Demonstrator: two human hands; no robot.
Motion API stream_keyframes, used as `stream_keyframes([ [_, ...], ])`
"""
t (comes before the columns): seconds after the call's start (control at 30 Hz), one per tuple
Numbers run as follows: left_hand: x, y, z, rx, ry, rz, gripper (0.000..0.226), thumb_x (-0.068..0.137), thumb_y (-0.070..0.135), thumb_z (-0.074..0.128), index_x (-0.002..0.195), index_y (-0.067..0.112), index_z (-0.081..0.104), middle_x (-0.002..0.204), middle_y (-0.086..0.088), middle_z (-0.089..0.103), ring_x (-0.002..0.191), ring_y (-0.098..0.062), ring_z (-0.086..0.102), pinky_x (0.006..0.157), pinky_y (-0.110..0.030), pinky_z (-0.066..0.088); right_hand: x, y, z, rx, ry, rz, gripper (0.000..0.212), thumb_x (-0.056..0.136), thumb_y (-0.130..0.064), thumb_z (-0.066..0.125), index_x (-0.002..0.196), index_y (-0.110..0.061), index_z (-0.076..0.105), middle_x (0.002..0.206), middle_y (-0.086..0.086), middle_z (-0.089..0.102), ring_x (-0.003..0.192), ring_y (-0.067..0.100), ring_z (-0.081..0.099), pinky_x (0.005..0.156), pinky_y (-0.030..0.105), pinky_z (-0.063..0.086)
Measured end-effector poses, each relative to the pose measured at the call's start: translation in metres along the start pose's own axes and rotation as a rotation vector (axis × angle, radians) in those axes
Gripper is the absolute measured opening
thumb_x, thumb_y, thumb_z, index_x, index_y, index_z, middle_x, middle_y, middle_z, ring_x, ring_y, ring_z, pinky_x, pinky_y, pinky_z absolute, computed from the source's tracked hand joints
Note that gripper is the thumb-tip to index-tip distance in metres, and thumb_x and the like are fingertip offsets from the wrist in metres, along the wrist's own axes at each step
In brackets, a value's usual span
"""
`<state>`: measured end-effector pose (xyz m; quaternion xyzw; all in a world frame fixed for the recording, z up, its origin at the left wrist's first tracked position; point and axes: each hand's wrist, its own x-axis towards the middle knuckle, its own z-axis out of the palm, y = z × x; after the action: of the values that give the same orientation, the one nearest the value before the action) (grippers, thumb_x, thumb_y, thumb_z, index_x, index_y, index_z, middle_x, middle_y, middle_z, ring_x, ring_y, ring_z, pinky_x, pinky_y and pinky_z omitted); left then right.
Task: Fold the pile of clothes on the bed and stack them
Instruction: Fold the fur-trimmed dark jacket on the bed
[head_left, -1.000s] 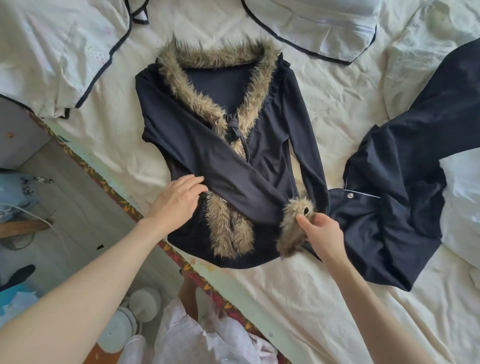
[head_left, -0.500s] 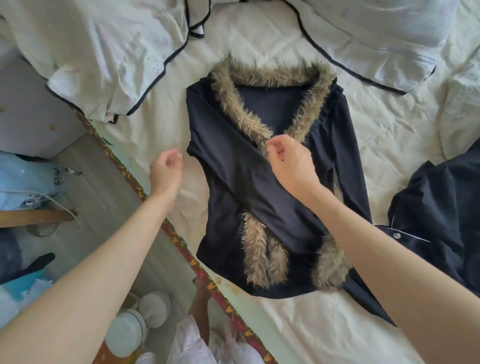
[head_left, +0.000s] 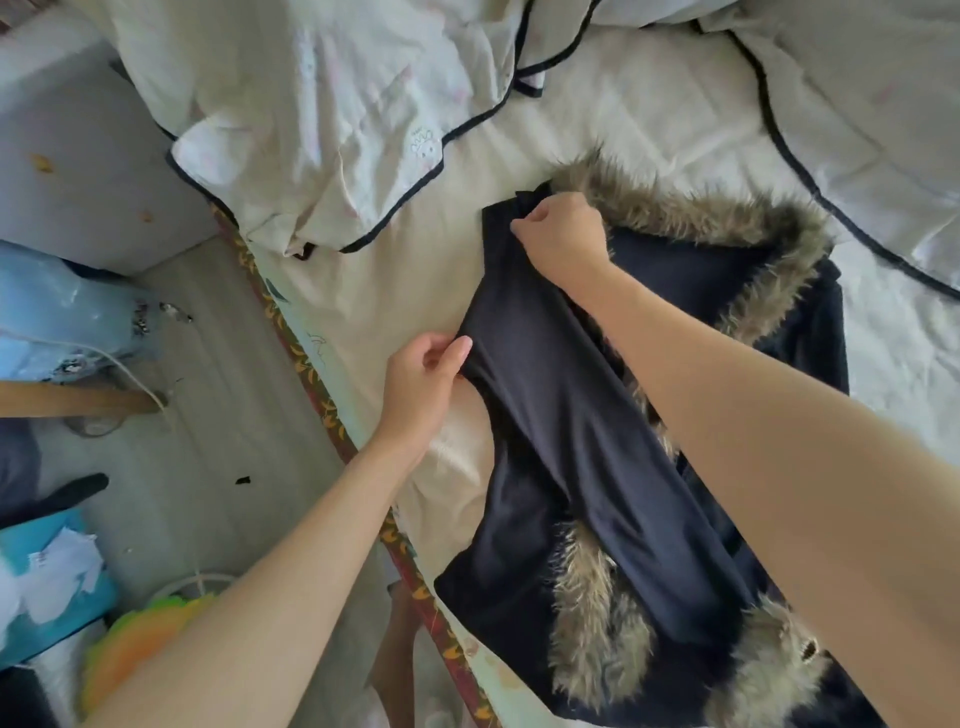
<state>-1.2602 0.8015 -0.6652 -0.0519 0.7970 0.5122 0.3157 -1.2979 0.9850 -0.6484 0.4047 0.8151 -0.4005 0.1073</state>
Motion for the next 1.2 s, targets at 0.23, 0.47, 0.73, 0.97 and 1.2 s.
stream_keyframes([
  [0.23,0.008,-0.004,0.005,-0.106,0.095,-0.009,0.006,0.095,0.021,0.054,0.089,0.023,0.056,0.091,0.007,0.060,0.087,-0.008,0.058,0.077,-0.017,0.046,0.015,-0.012,0.003,0.171,-0.017,-0.025,0.013,0.092,-0.018,0.055,0.081,-0.012,0.058,0.069,-0.007,0.051,0.070,0.013,0.050,0.062,0.023,0.039],
  [0.47,0.004,-0.005,0.004,-0.147,0.058,-0.104,0.010,0.091,0.016,0.059,0.098,0.024,0.061,0.104,0.003,0.065,0.101,-0.012,0.061,0.091,-0.028,0.049,0.008,-0.015,0.002,0.284,-0.129,-0.003,0.017,0.088,-0.026,0.065,0.096,-0.011,0.065,0.092,0.001,0.063,0.083,0.015,0.057,0.083,0.031,0.053],
  [0.73,0.005,0.008,-0.004,-0.237,0.068,-0.210,0.009,0.092,0.021,0.060,0.098,0.016,0.064,0.107,-0.007,0.066,0.101,-0.022,0.064,0.094,-0.039,0.051,-0.052,0.015,-0.021,0.293,-0.049,-0.153,0.031,0.095,-0.018,0.054,0.125,-0.014,0.057,0.112,-0.003,0.062,0.098,0.008,0.057,0.084,0.015,0.043],
  [0.97,0.004,0.014,-0.002,-0.045,0.084,-0.147,0.018,0.089,0.025,0.065,0.100,0.012,0.060,0.095,-0.001,0.062,0.087,-0.019,0.061,0.089,-0.041,0.053,-0.162,0.122,-0.027,-0.052,0.197,-0.201,0.021,0.093,-0.012,0.056,0.113,-0.008,0.062,0.101,0.000,0.057,0.096,0.021,0.056,0.085,0.031,0.046],
  [1.2,0.004,0.012,0.002,0.098,0.172,-0.096,0.020,0.093,0.026,0.058,0.106,0.011,0.057,0.108,-0.006,0.062,0.095,-0.020,0.060,0.089,-0.033,0.050,-0.242,0.195,-0.014,-0.479,0.098,-0.292,0.037,0.078,-0.017,0.076,0.111,-0.004,0.068,0.119,0.014,0.065,0.110,0.032,0.063,0.092,0.050,0.050],
])
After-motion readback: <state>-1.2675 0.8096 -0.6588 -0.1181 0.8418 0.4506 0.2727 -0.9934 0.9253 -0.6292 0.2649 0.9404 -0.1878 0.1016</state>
